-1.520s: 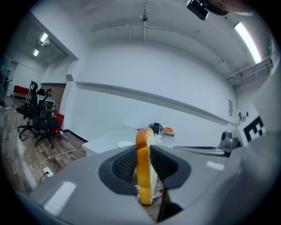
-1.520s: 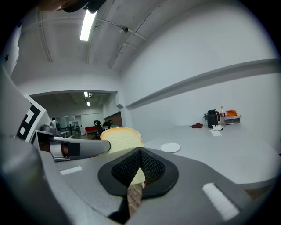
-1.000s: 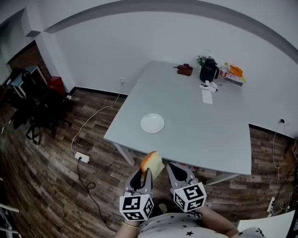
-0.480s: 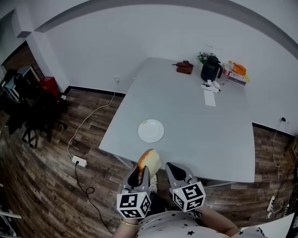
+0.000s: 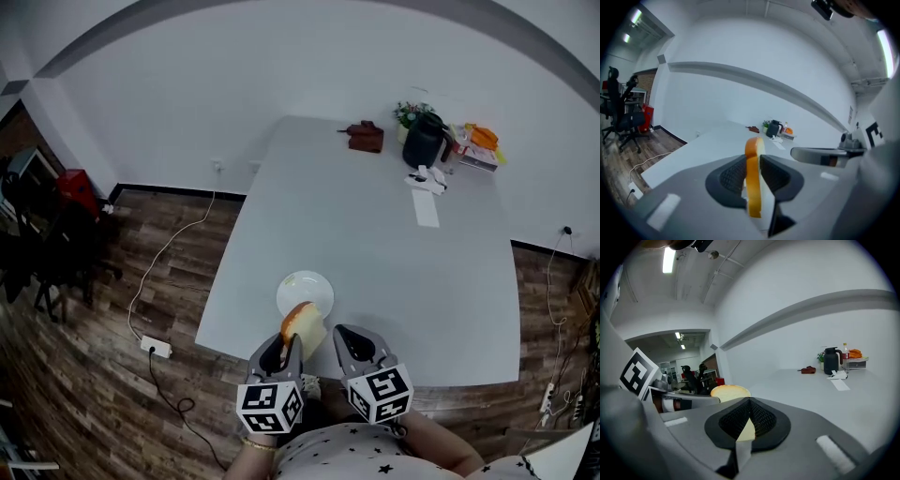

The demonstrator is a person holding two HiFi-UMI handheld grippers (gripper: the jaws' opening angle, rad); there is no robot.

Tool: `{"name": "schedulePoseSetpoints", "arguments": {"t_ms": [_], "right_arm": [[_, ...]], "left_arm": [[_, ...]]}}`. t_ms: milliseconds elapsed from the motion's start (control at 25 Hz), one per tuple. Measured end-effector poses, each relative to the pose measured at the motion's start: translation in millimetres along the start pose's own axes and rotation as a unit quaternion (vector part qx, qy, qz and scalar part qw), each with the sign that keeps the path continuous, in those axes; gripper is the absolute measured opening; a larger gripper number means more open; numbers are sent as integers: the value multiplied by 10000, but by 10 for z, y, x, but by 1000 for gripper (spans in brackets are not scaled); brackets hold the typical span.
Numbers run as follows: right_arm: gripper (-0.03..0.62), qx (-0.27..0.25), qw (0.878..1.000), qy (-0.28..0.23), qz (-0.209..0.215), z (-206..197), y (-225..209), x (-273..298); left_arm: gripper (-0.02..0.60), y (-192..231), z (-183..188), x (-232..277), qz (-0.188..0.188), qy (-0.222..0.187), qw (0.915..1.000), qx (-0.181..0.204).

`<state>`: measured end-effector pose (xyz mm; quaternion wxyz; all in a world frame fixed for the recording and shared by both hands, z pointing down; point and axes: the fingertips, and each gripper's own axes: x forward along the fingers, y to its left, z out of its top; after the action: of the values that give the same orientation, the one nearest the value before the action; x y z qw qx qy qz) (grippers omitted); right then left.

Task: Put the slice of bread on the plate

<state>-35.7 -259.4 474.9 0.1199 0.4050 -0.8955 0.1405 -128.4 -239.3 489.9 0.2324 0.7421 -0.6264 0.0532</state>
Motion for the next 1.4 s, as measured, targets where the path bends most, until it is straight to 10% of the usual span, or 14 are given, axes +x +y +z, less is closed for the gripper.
{"name": "schedulePoseSetpoints", "arguments": {"t_ms": [600,1400], "right_arm": [[-2,286,9980,280,-483,71,-561,769],[-2,412,9978,388,-353,77,-723,1173]], "left_arm": [[100,439,-45,1140,-333,895,9953,-158],[107,1031,-191,1491,910,1253,9874,325]]}}
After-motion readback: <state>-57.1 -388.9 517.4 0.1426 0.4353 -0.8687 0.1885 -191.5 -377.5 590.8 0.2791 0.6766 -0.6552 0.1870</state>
